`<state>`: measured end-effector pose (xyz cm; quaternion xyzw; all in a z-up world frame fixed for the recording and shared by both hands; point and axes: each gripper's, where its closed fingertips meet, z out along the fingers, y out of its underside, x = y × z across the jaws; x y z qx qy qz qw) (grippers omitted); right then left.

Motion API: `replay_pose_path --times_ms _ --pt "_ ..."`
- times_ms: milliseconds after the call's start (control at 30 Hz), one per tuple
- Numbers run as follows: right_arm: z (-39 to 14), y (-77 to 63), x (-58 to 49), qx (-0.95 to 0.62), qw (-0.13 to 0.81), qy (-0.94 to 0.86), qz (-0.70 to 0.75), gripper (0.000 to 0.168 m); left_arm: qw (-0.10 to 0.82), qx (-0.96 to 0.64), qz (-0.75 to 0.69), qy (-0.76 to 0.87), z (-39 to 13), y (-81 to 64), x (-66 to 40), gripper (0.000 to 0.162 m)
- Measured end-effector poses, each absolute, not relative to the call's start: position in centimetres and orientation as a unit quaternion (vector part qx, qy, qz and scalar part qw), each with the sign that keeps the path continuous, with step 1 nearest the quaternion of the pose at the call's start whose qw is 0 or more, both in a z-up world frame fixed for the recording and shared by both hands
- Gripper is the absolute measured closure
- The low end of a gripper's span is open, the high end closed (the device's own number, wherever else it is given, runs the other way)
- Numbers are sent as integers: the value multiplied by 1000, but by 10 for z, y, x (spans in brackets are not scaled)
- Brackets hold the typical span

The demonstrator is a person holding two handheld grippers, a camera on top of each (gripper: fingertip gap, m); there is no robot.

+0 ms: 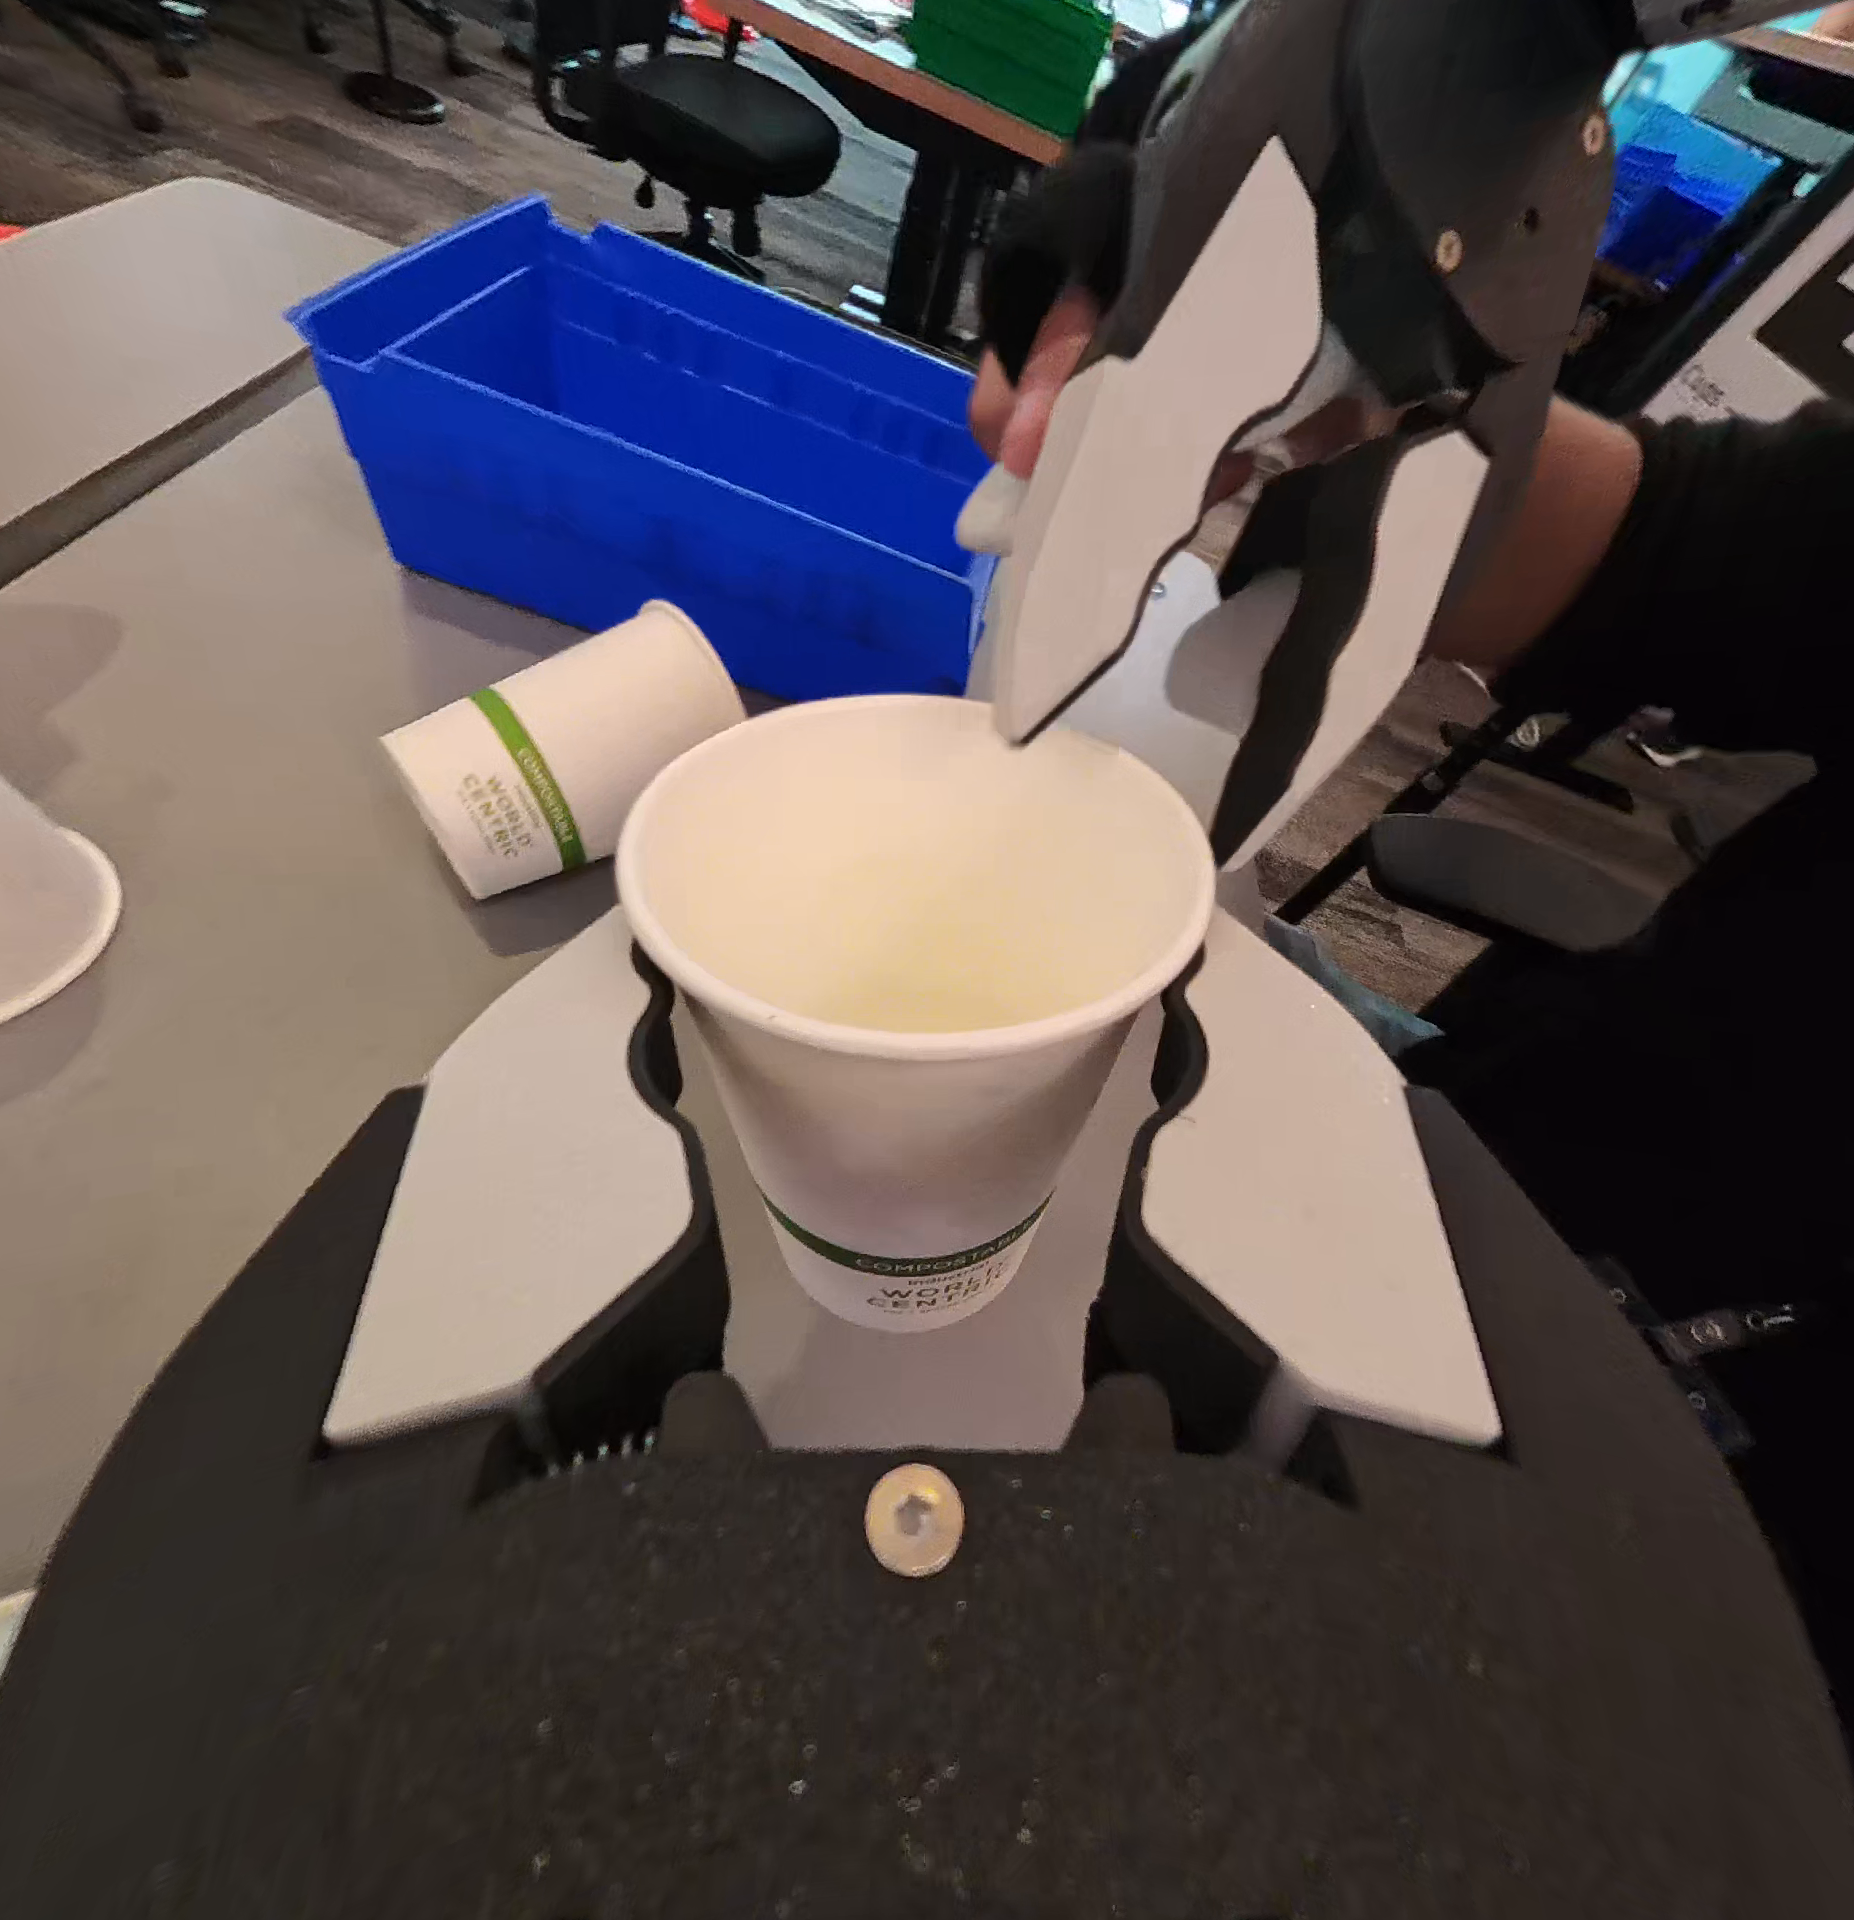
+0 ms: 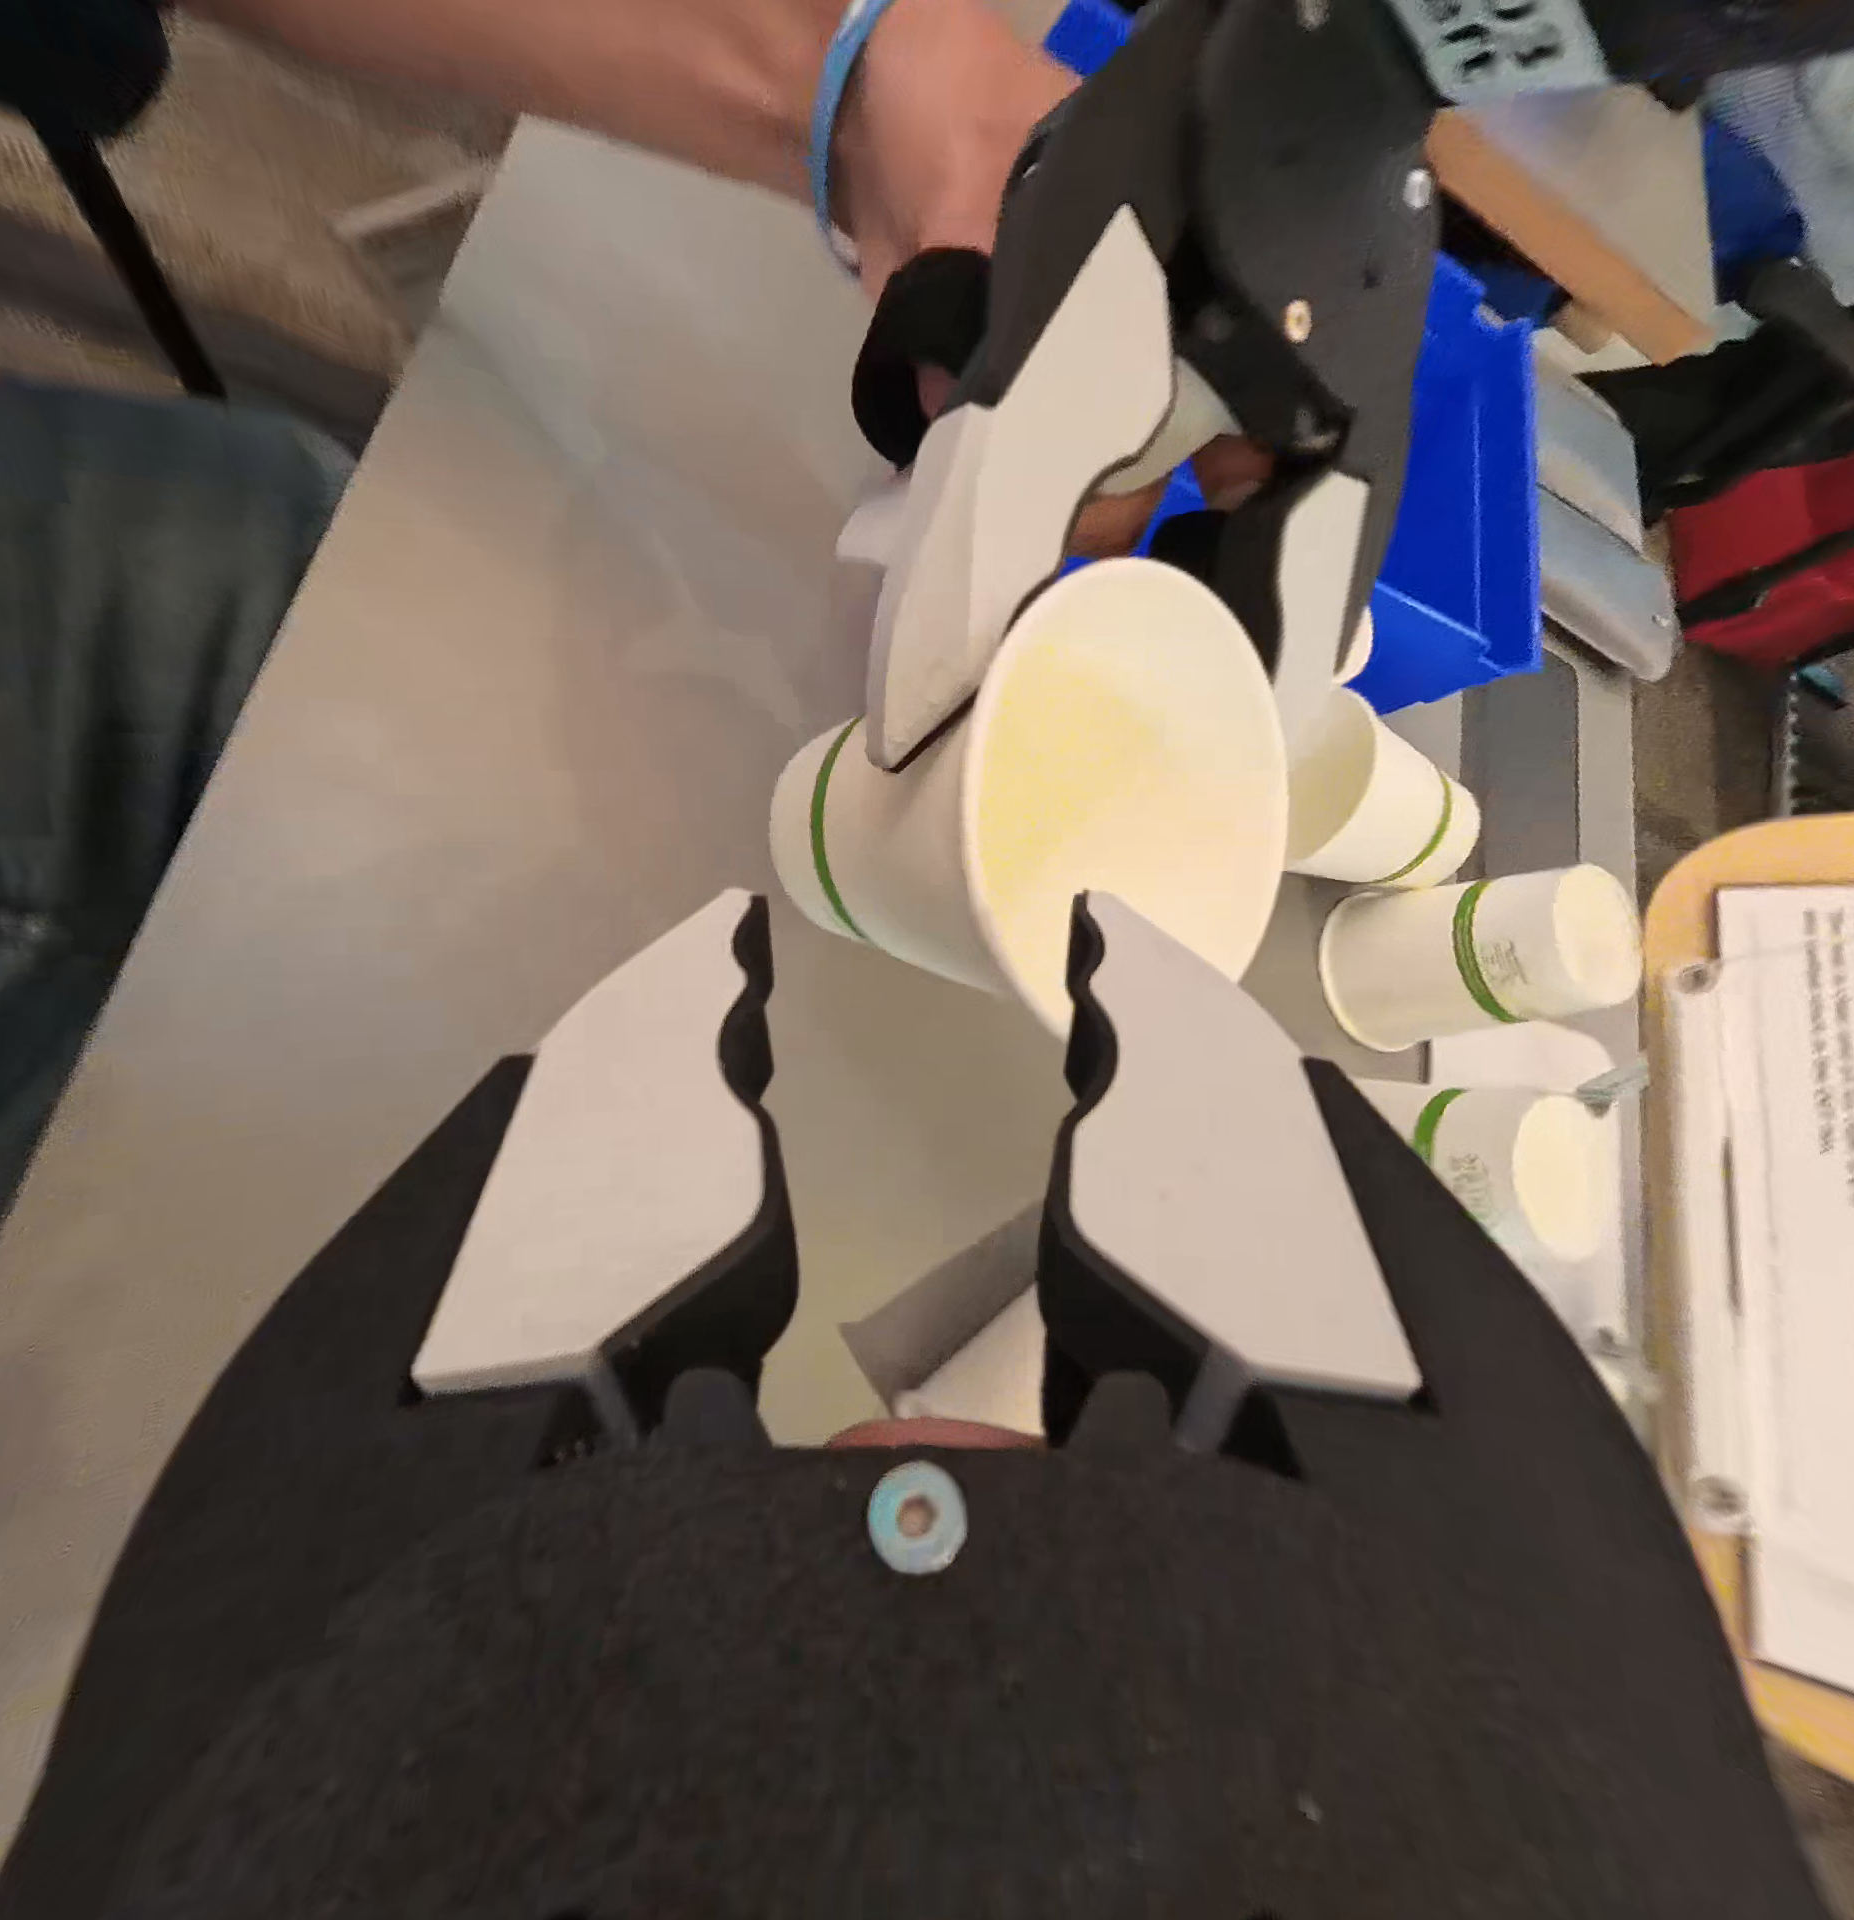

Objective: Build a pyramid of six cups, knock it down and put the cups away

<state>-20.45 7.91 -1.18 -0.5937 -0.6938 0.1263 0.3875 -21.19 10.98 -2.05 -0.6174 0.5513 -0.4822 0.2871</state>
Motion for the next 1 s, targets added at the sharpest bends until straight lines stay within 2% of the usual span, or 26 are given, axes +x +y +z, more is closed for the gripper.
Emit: replay_pose_path --times_ms 33,67,100,233,300,367,533,667,800,900,1000 --pt "-15 82 -207 -588 380 -706 107 118 286 -614 -479 558 -21 108 -211 72" --pt "-20 83 -208 -582 364 -722 90 129 286 -611 -474 566 -22 107 -210 72" --pt "-24 84 -208 -575 347 -737 74 150 287 -609 -470 571 -23 106 -209 71" --pt "-24 86 -210 -579 330 -743 64 167 316 -618 -461 553 -19 113 -213 71" --pt "-20 90 -205 -586 329 -738 56 168 344 -635 -442 532 -19 118 -225 58" --pt "-12 95 -194 -594 327 -735 29 168 385 -653 -415 502 -19 120 -241 59" --pt "28 124 -130 -650 320 -685 -72 168 471 -707 -357 388 -45 105 -278 74" --pt "55 147 -39 -738 295 -591 -138 167 476 -740 -303 366 -87 84 -296 71" --pt "28 153 53 -830 218 -491 -148 167 491 -745 -284 350 -102 76 -302 73" --pt "-16 157 97 -869 167 -445 -140 167 472 -750 -327 330 -101 78 -298 73" --pt "-60 160 122 -888 124 -426 -124 167 475 -753 -309 334 -105 84 -300 73"
